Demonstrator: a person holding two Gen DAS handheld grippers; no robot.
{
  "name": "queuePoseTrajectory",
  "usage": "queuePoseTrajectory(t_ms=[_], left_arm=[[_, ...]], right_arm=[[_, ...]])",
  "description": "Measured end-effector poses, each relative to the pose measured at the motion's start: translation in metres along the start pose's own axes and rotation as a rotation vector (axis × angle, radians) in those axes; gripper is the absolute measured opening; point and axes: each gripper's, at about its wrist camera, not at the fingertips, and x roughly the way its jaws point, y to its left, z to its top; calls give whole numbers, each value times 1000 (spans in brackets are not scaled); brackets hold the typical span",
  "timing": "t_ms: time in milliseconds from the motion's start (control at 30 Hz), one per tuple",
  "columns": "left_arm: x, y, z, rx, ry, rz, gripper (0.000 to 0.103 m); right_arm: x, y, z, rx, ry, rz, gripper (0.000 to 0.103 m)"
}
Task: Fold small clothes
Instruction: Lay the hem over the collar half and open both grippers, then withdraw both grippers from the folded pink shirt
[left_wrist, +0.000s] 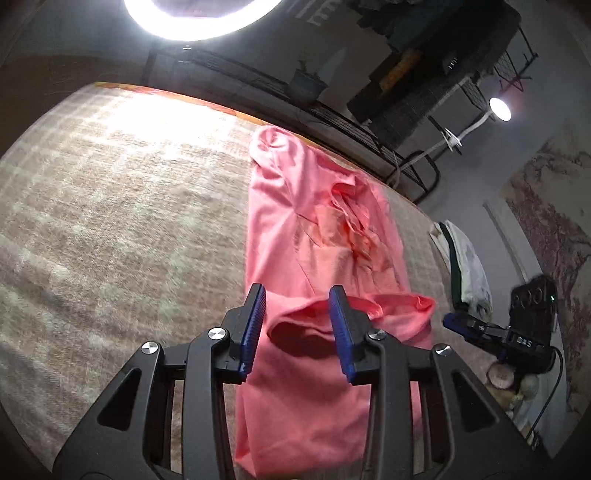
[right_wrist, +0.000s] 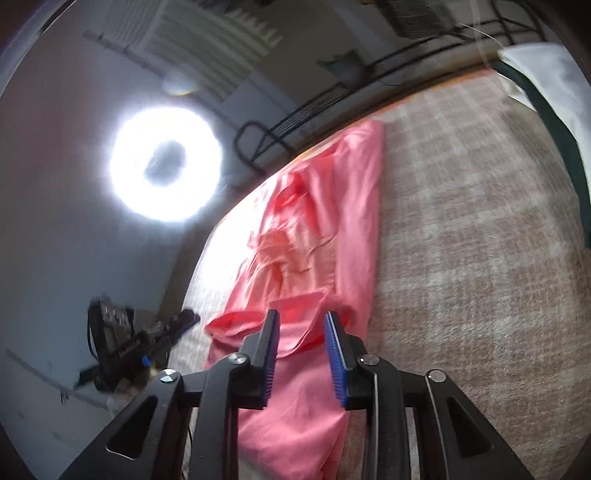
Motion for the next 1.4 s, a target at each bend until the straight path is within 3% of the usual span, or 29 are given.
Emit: queuePoseTrajectory(t_ms=[100,233,367,533,767,900,1000,1067,1133,1233,1400], left_arm=[[6,-14,-13,92,85,-18,34],[26,-26,-29,168,185,-1,34],[46,-26,-27,153,221,26,34],[57,-23,-7,113,143,75,34],[51,-17,15,21,15,102,34],[45,-23,14,75,7,100,34],[46,-33,7,140,75,20,34],[51,-41,1,195,109,13,34],[59,-39,-2,193,109,58,34],[70,-17,5,86,90,148,34],[53,5,21,-3,-10,254,34]], right_arm=[[12,10,-10,-72,80,8,20],[38,23,-24,-184,176,-62,18],[57,30,-29,-241,218,-102,18],[71,33,-18,-249,189,-129,18],[59,24,18,-137,13,-152,19],[44,28,26,-134,-27,-148,23],[34,31,23,-164,-10,-126,23],[32,33,19,-180,13,-98,23],[32,34,13,-189,40,-89,23],[42,33,5,-189,89,-135,23],[46,37,-9,-232,162,-205,23]])
